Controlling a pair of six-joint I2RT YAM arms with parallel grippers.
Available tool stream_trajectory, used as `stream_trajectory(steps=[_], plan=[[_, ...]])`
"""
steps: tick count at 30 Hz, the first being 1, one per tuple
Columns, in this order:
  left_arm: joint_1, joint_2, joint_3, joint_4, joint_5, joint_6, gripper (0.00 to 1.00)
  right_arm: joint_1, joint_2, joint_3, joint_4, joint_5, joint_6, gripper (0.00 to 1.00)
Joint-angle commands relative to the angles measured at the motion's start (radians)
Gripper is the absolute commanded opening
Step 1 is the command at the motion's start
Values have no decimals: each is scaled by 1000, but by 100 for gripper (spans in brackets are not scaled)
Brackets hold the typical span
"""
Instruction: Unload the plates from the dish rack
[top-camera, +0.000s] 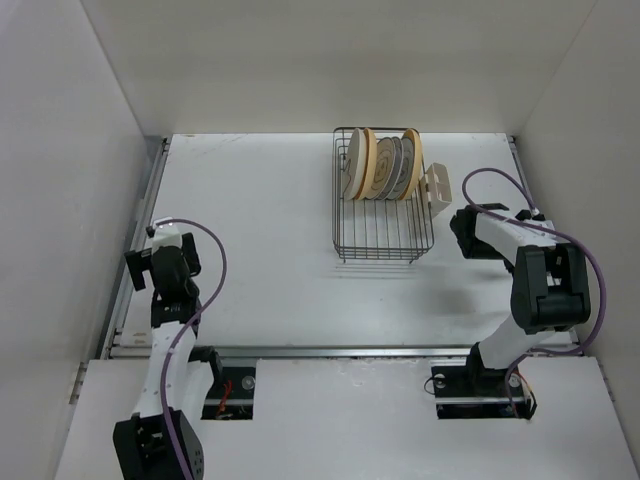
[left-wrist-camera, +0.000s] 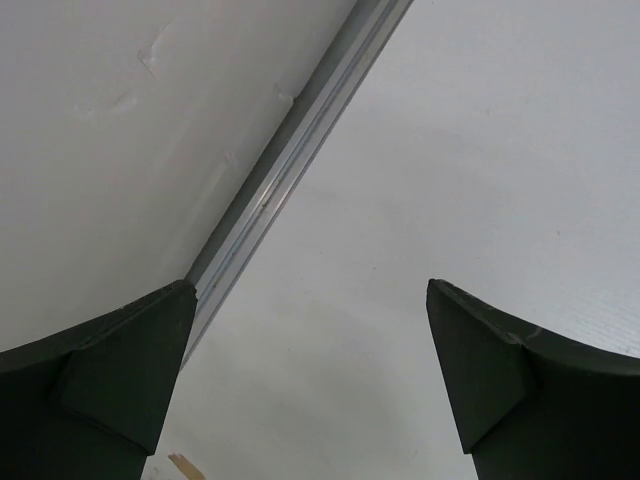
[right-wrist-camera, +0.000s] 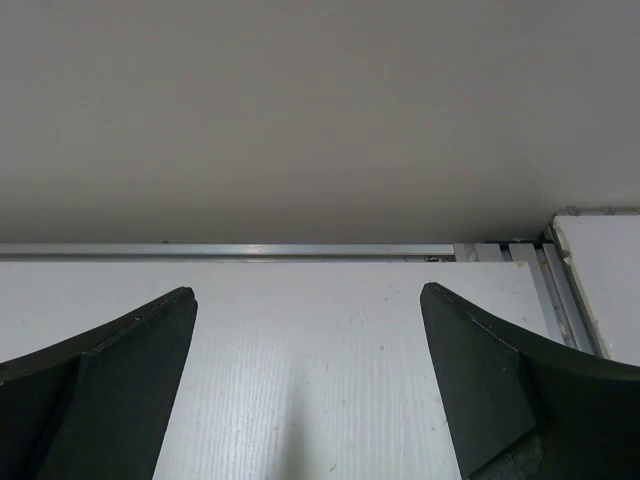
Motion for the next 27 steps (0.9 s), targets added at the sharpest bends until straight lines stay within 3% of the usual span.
stream_trajectory(steps=[1, 6, 11, 13, 15, 16, 18, 20, 21, 22, 23, 24, 25, 26, 27], plan=[[-18, -30, -11, 63, -32, 17, 100, -7, 2, 34, -56, 165, 56, 99], [-30, -39, -22, 72, -63, 26, 100, -7, 2, 34, -56, 165, 56, 99], [-39, -48, -9, 72, -38, 50, 100, -7, -92, 154, -56, 174, -158, 99], [-39, -59, 59, -85, 18, 84, 100, 39, -101, 270, -56, 202, -269, 99], [-39, -47, 226, -240, 207, 179, 100, 77, -89, 370, -56, 202, -323, 99], [-39, -33, 285, -405, 298, 243, 100, 125, -54, 498, -56, 171, -359, 99], [-39, -1, 430, -526, 479, 328, 100, 169, 6, 655, -56, 136, -563, 99], [-39, 62, 513, -634, 522, 313, 100, 231, 130, 902, -56, 90, -712, 99], [-39, 87, 553, -673, 567, 313, 100, 249, 173, 974, -36, 76, -883, 99], [-39, 142, 634, -710, 591, 313, 100, 263, 209, 1032, 96, 20, -1017, 99], [-39, 198, 711, -775, 629, 325, 100, 272, 242, 1080, 383, -189, -1391, 99], [-39, 199, 712, -805, 629, 325, 100, 272, 243, 1070, 386, -191, -1567, 99], [-39, 232, 794, -831, 653, 325, 100, 272, 223, 1048, 504, -361, -1661, 99], [-39, 299, 837, -854, 654, 325, 100, 254, 203, 1000, 636, -648, -1696, 99], [-39, 337, 882, -892, 654, 307, 100, 245, 159, 976, 683, -755, -1696, 99]])
